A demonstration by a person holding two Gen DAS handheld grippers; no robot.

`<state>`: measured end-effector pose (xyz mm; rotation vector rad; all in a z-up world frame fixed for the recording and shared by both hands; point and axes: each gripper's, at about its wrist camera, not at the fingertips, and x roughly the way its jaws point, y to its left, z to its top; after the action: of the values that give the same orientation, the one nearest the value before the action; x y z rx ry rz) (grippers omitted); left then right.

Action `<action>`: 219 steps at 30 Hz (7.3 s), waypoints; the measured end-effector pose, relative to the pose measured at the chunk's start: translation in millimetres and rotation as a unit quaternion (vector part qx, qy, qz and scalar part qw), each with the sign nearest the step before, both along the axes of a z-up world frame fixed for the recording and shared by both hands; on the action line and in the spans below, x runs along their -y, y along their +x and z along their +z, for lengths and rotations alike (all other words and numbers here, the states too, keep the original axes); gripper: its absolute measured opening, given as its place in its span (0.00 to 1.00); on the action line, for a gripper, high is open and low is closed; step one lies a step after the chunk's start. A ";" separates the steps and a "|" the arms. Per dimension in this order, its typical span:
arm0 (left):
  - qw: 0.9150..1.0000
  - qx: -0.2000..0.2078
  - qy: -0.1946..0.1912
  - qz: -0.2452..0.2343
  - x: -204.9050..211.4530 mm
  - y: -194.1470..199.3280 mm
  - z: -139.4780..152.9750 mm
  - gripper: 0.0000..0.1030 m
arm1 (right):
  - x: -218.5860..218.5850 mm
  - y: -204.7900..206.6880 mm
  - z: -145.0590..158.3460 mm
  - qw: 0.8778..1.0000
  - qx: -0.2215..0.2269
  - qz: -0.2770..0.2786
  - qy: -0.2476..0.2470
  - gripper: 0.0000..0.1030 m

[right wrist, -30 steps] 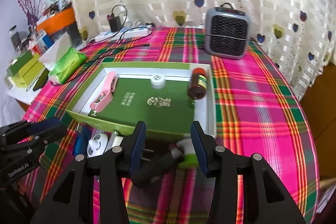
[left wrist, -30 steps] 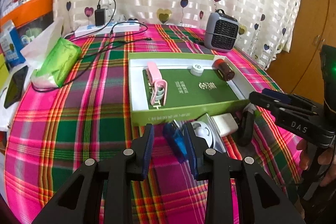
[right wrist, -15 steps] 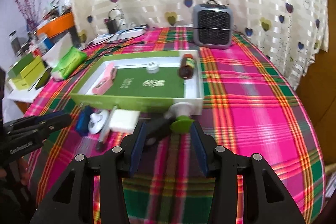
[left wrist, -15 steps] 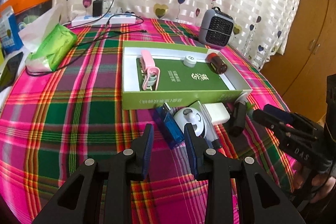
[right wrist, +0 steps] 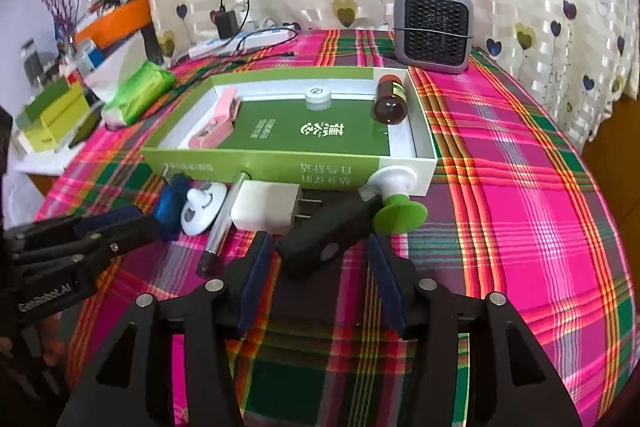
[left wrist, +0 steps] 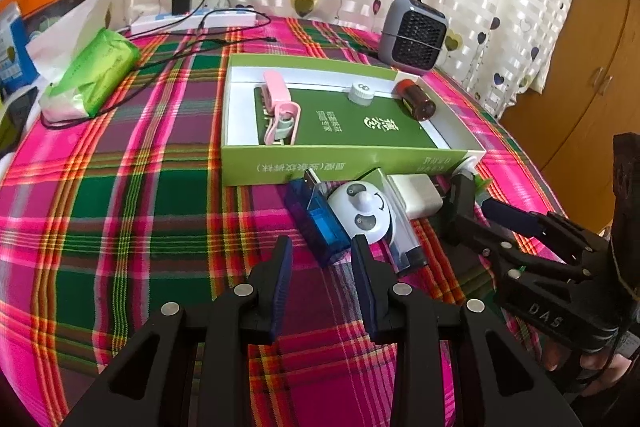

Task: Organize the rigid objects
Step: 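Move the left tool to the blue USB stick while the right tool approaches the black block, then close the left tool on the blue USB stick while the right tool grasps the black block, then carry the blue USB stick and black block over the green tray with both tools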

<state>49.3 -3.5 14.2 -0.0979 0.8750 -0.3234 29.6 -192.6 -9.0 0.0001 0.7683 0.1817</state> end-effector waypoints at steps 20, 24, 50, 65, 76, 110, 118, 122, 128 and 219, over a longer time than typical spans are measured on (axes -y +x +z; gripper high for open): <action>1.000 -0.017 0.018 0.015 0.5 8.6 -7.1 0.28 | 30.4 -9.8 -2.4 0.999 -0.013 -0.042 -0.027 0.51; 1.000 -0.016 0.018 0.015 -0.2 8.5 -7.0 0.28 | 36.9 -9.9 -4.2 0.998 -0.021 -0.053 -0.026 0.51; 0.999 -0.015 0.036 0.011 9.8 29.2 -8.6 0.28 | 32.3 20.6 -9.3 0.999 -0.041 -0.016 0.020 0.43; 1.000 -0.019 0.004 0.013 2.0 33.0 -7.4 0.28 | 40.2 23.0 -9.2 0.998 -0.042 -0.028 0.035 0.28; 1.000 -0.018 0.001 0.022 -3.1 30.3 -9.9 0.17 | 39.0 20.0 -10.4 0.998 -0.041 -0.023 0.032 0.25; 1.000 -0.008 -0.005 0.020 -6.7 21.2 -4.5 0.15 | 37.9 11.3 -9.5 0.998 -0.038 -0.019 0.038 0.24; 1.000 -0.004 -0.003 0.019 -6.3 18.0 -2.3 0.15 | 34.4 7.3 -8.2 0.999 -0.035 -0.014 0.039 0.24; 1.000 -0.002 -0.005 0.019 -7.4 15.2 0.7 0.15 | 32.9 6.0 -6.3 0.998 -0.034 -0.009 0.045 0.24; 1.000 0.003 -0.015 0.015 -7.6 11.0 9.9 0.15 | 32.6 3.7 1.8 0.998 -0.027 0.001 0.057 0.24; 0.999 -0.036 0.008 0.002 37.6 162.0 -5.4 0.15 | 10.8 169.2 2.4 0.998 -0.066 0.003 0.021 0.24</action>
<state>211.3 -41.1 8.9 -0.0968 0.9486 -0.3100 198.8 -203.4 -6.5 0.0501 0.8958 0.2042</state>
